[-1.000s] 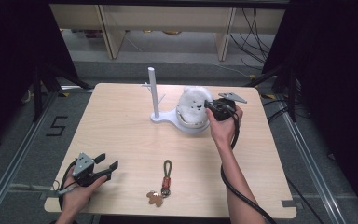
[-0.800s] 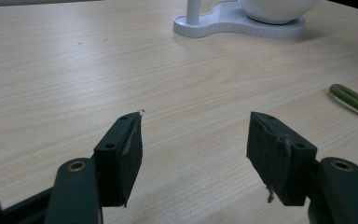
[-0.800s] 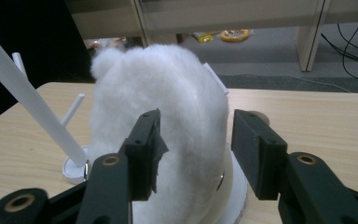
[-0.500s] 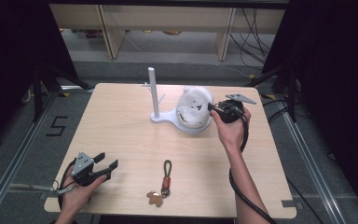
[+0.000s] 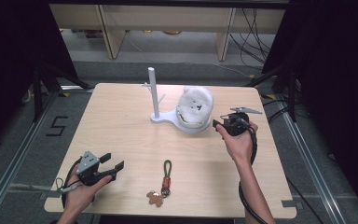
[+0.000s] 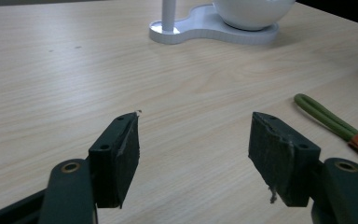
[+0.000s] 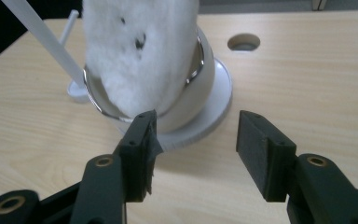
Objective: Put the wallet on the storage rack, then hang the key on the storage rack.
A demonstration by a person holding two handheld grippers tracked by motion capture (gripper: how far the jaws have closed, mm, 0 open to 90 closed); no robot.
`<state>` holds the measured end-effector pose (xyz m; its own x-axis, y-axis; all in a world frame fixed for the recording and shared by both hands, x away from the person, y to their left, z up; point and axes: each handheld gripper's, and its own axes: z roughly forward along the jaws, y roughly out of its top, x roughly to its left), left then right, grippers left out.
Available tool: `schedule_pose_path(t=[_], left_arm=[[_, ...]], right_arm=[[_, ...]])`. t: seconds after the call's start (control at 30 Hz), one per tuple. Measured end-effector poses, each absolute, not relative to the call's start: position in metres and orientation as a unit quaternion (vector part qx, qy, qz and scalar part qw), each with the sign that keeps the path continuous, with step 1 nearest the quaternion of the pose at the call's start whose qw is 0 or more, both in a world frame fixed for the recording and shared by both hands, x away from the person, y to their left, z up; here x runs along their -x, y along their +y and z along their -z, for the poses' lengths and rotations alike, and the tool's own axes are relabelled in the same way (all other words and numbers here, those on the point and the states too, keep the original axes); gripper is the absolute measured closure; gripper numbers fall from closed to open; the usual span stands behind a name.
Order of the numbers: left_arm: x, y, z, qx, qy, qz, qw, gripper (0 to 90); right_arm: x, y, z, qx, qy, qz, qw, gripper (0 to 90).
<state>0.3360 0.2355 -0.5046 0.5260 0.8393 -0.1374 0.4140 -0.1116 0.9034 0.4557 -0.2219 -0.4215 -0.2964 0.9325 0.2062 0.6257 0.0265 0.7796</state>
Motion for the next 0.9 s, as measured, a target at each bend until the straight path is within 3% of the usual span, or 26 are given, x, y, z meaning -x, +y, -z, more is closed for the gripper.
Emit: schedule_pose_path(t=[0.5,0.9], left_arm=[[-0.344,0.189,0.474,-0.770,0.421,-0.142,0.459,36.7],[-0.359,0.159,0.461,-0.800,0.416,-0.104,0.419,36.6]], right_arm=[[-0.426,-0.237,0.459,-0.594,0.705,-0.349,0.168,46.4],[-0.419,-0.240,0.460,-0.611,0.711,-0.316,0.145,46.6]])
